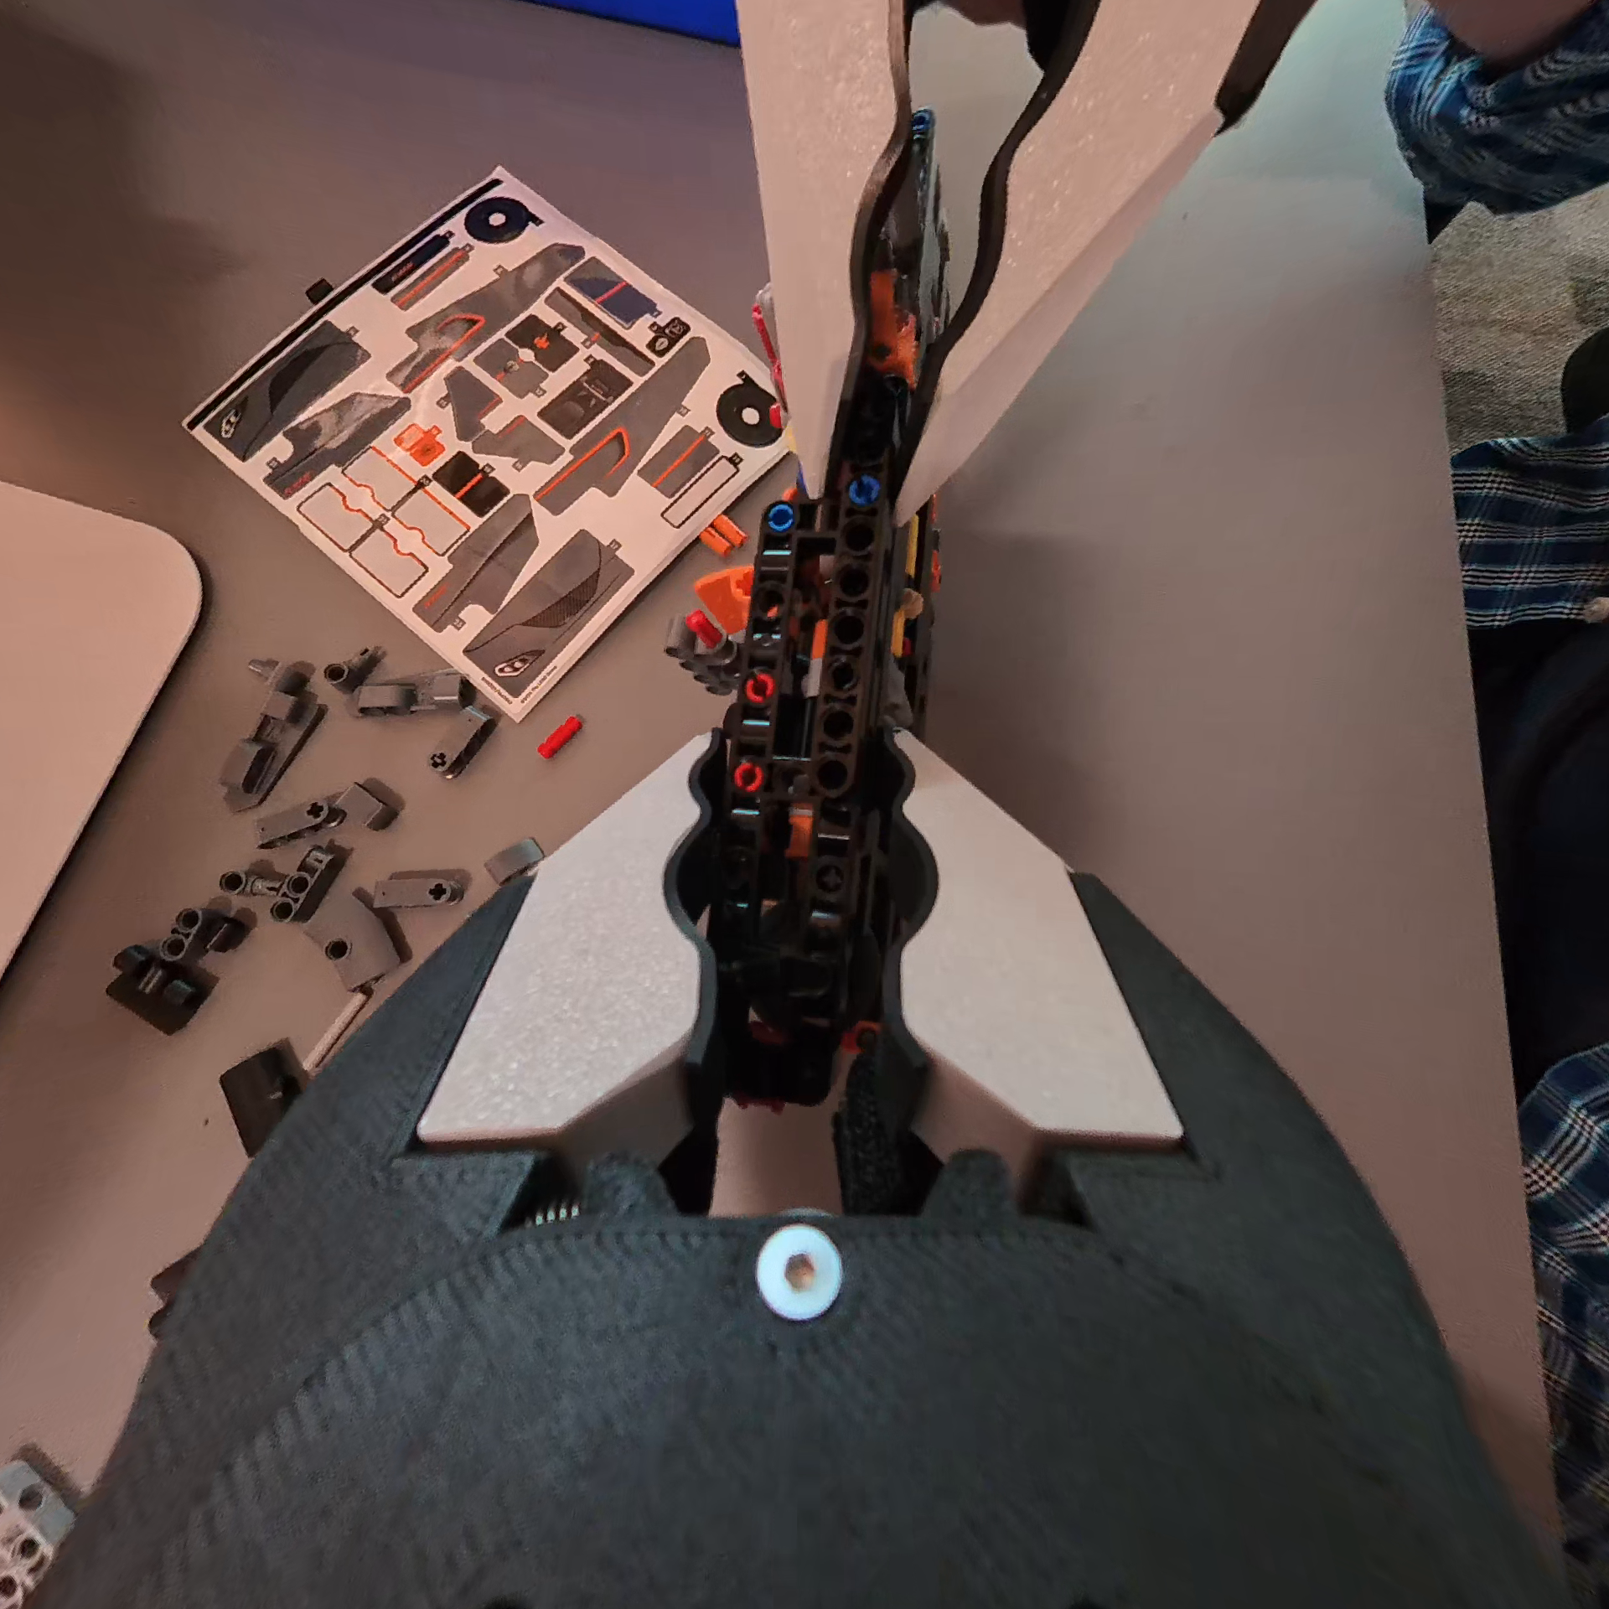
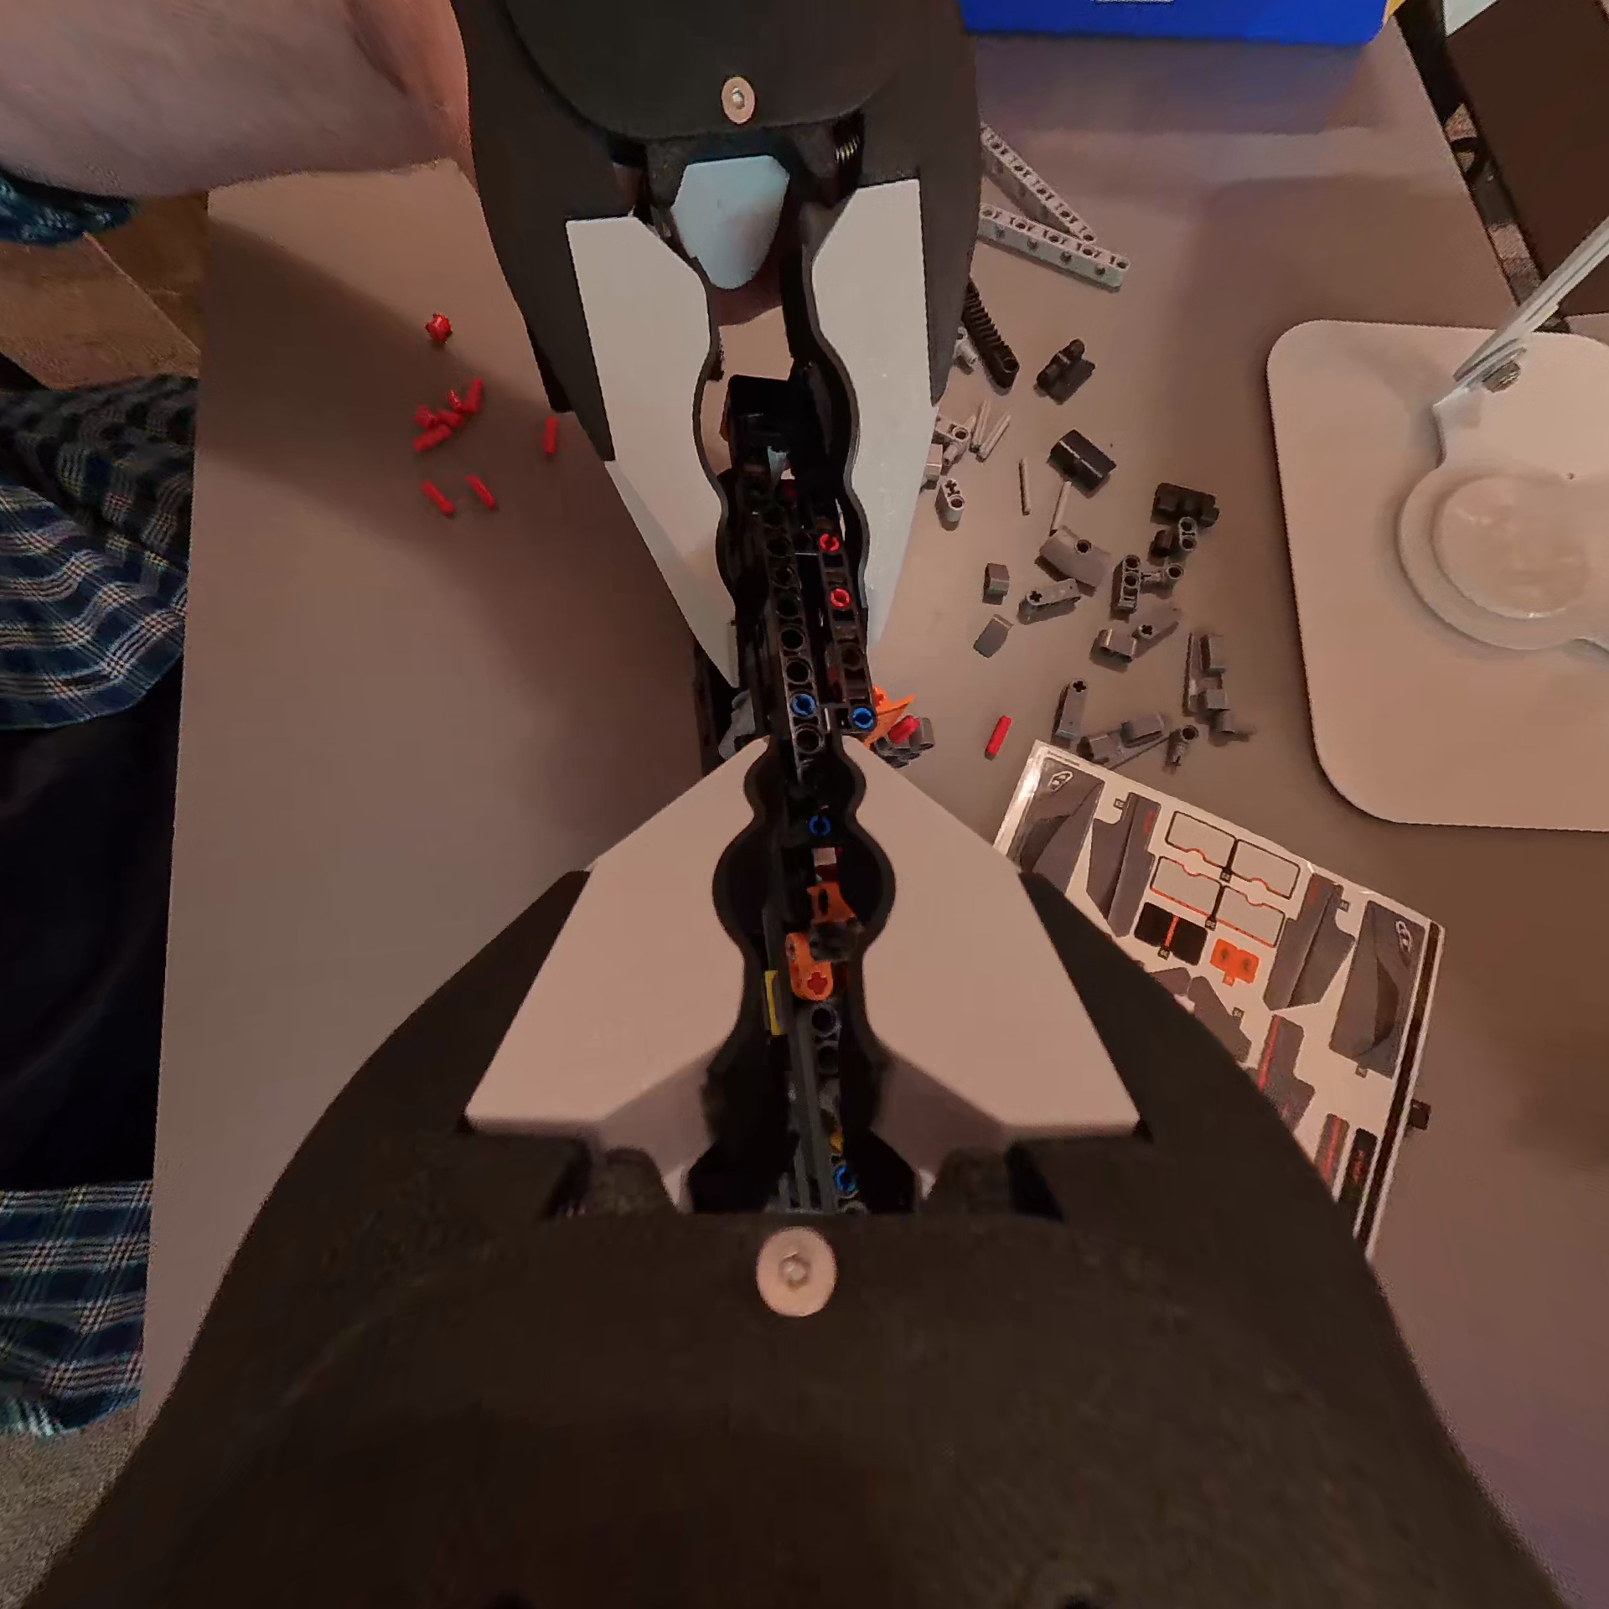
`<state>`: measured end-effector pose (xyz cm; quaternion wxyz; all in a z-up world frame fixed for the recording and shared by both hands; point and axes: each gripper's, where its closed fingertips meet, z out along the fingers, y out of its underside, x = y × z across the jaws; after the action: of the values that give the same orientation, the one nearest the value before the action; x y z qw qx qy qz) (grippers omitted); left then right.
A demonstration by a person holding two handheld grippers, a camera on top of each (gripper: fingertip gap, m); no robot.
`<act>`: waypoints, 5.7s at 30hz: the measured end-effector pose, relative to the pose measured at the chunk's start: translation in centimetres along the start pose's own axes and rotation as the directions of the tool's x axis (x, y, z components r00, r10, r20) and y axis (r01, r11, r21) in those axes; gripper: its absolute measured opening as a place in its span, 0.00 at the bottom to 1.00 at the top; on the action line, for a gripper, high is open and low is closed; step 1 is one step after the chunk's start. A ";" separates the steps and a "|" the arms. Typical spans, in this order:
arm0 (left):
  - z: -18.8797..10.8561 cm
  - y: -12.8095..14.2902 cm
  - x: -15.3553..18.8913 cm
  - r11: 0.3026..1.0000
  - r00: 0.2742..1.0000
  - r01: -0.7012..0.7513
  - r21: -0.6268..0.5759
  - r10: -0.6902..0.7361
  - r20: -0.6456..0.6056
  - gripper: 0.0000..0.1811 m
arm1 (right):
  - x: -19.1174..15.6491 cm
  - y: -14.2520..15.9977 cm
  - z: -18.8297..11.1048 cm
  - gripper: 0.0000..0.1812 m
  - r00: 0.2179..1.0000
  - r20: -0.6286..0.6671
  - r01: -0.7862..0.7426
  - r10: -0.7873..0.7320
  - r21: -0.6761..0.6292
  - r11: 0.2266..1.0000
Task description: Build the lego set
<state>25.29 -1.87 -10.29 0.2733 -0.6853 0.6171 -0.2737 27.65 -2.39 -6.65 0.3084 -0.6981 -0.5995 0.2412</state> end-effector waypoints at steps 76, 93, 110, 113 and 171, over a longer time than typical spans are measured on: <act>1.1 -0.2 1.3 0.999 0.996 0.007 0.039 -0.004 -0.092 0.18 | -0.4 1.0 0.1 0.07 0.881 -0.141 0.431 -0.452 -0.159 0.888; 1.4 -0.3 1.7 0.999 0.995 0.004 0.053 0.001 -0.100 0.17 | -0.6 1.3 0.2 0.08 0.908 -0.141 0.383 -0.395 -0.110 0.917; 1.7 -0.6 1.9 0.998 0.994 0.004 0.060 0.003 -0.113 0.17 | -1.2 2.5 0.3 0.20 0.871 -0.052 0.473 -0.488 -0.182 0.862; 1.7 -0.6 1.9 0.998 0.993 0.007 0.058 0.000 -0.114 0.17 | -0.9 2.9 0.5 0.21 0.831 -0.089 0.517 -0.549 -0.243 0.821; 2.3 -0.7 2.0 0.997 0.990 0.048 0.056 -0.040 -0.134 0.17 | -0.9 2.2 0.6 0.15 0.829 -0.206 0.480 -0.520 -0.216 0.850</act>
<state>27.61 -3.74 -11.33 0.2457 -0.6706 0.6103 -0.3428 28.60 -3.42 -8.73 0.3805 -0.5634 -0.7333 0.0121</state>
